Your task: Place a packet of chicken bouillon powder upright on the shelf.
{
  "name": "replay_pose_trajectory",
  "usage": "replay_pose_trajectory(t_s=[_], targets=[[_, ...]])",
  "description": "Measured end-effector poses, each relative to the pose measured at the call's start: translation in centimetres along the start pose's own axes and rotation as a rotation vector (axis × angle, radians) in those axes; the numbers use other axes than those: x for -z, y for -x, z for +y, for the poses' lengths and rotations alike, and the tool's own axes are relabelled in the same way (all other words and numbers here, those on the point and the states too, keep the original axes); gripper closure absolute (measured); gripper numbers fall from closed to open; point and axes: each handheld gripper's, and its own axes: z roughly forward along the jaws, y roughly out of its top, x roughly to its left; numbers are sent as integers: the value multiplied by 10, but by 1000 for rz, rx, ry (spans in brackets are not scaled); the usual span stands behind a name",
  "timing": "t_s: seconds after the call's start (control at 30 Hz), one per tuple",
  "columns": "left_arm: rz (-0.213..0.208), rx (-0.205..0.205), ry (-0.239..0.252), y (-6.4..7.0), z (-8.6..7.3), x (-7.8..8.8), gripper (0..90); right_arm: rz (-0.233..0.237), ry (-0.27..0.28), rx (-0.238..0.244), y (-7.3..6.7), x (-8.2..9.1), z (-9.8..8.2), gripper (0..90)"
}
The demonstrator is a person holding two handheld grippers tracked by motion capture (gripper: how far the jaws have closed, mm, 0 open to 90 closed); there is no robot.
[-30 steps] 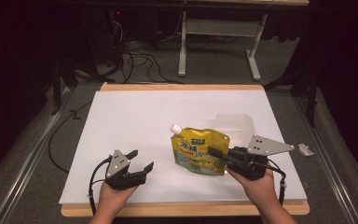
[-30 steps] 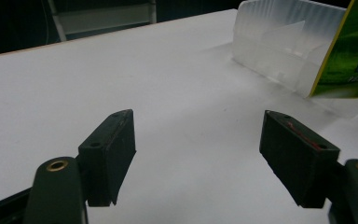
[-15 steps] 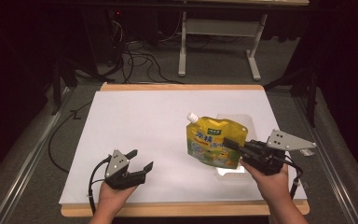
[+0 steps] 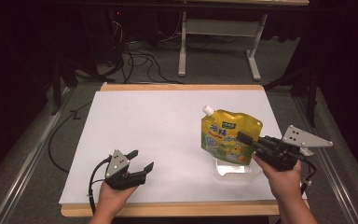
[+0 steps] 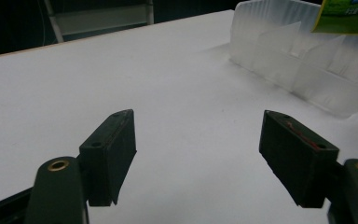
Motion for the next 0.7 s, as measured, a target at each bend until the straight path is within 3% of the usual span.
replay_pose_trajectory(t_s=[0.4,0.7], targets=[[-4,0,0,1,0,0,273,-26,4,-13,10,11,-2,900],[2,2,2,0,0,1,271,-10,3,-30,17,17,-7,900]])
